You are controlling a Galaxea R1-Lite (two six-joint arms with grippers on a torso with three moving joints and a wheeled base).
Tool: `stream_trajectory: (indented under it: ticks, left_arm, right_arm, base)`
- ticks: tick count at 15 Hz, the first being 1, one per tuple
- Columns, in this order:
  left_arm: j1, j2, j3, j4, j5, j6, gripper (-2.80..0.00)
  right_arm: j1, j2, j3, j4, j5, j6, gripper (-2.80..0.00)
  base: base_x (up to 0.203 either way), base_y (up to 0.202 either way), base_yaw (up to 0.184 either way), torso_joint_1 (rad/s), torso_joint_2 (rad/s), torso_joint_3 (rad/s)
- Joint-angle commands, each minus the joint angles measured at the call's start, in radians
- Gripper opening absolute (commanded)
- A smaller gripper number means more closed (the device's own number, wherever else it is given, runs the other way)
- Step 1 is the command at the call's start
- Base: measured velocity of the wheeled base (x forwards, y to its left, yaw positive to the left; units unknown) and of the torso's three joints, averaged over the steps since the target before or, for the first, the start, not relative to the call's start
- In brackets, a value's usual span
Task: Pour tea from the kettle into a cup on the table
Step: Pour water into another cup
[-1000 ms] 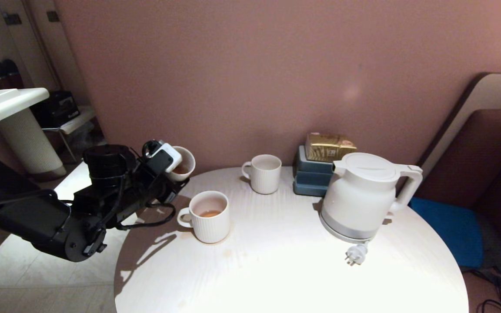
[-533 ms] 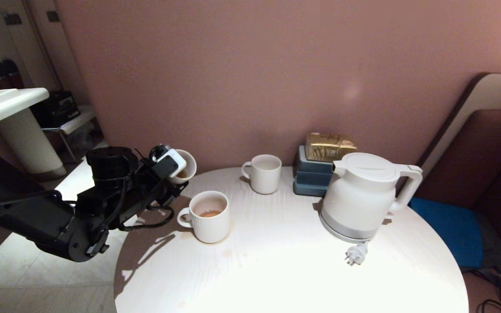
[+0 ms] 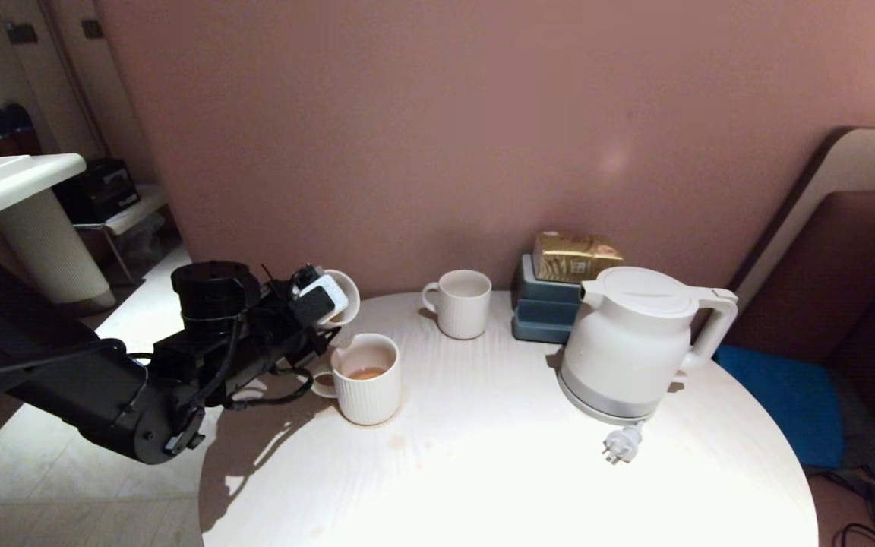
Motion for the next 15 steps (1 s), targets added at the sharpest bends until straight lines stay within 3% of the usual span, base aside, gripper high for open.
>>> stream_trajectory:
  ticks: [1,7,15]
  left_arm:
    - [-0.001,0.003,-0.004,-0.006,0.004,0.036,-2.8]
    - [-0.001,0.018,-0.04,-0.01,0.043,0.107,-2.8]
    - [-0.001,0.006,-0.034,-0.015,0.044,0.259,-2.8]
  right_arm:
    - [0.0,0.0,0.0,0.0,0.001,0.0,0.0]
    - [0.001,0.0,0.0,0.0,0.001,0.0,0.0]
    - [-0.001,0.0,0.0,0.0,0.001,0.0,0.0]
  base:
    - [0.0,0.0,0.0,0.0,0.0,0.0]
    - [0.0,0.0,0.0,0.0,0.0,0.0]
    - [0.0,0.0,0.0,0.0,0.0,0.0]
